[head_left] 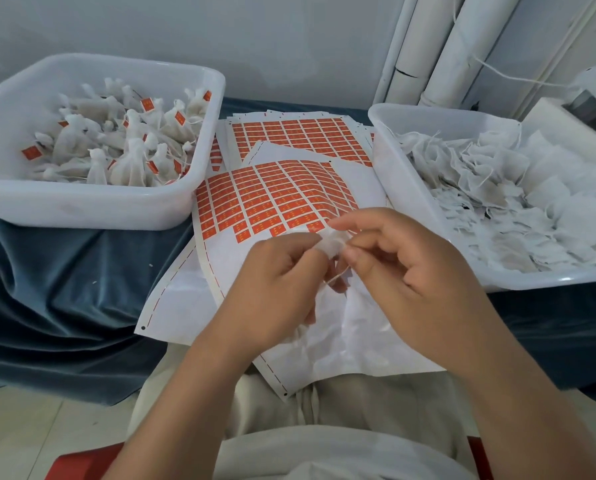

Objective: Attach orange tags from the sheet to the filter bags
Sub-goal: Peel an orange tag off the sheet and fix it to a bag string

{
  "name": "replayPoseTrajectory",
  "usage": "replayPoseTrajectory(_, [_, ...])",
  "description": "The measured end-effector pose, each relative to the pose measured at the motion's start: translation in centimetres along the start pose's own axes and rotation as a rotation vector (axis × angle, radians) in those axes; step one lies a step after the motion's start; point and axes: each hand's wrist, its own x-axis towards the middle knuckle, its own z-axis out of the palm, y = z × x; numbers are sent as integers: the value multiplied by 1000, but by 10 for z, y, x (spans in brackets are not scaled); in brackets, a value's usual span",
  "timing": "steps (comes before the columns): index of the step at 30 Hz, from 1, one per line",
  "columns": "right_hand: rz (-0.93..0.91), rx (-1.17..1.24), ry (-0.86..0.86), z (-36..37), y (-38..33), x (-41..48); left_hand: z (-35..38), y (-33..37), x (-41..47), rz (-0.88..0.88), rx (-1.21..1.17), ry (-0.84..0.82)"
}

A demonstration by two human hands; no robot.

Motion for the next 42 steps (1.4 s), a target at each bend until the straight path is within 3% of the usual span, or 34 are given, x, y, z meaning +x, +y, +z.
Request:
replayPoseTrajectory(7, [-21, -124, 36, 2, 3, 1, -8, -1, 0, -53, -1, -65])
replayPoseTrajectory(11, [11, -22, -35, 4, 5, 1, -11, -2, -1, -57, 66, -159])
replayPoseTrajectory(14, [19, -13, 17, 4, 6, 1, -10, -1, 0, -45, 31, -98])
replayPoseTrajectory(19, [42, 51, 135, 5, 6, 1, -8, 4, 3, -79, -233, 163])
replayPoseTrajectory(23, [48, 115, 225, 7, 6, 2, -19, 0, 2, -136, -266, -77])
replayPoseTrajectory(27, [36, 84, 163, 7, 6, 1, -16, -3, 4, -174, -339, 17])
replayPoseTrajectory(31, [-13, -48, 115, 8, 8, 1, -10, -5, 3, 1, -15, 119])
replayPoseTrajectory(35, [-52, -98, 150, 11, 10, 2, -12, -8, 2, 163, 318, -6])
replayPoseTrajectory(38, [-70, -88, 131, 17, 13, 1, -12, -10, 1, 205, 379, -80])
replayPoseTrajectory(42, [-107, -73, 137, 21, 14, 1, -11, -14, 1, 217, 282, -116])
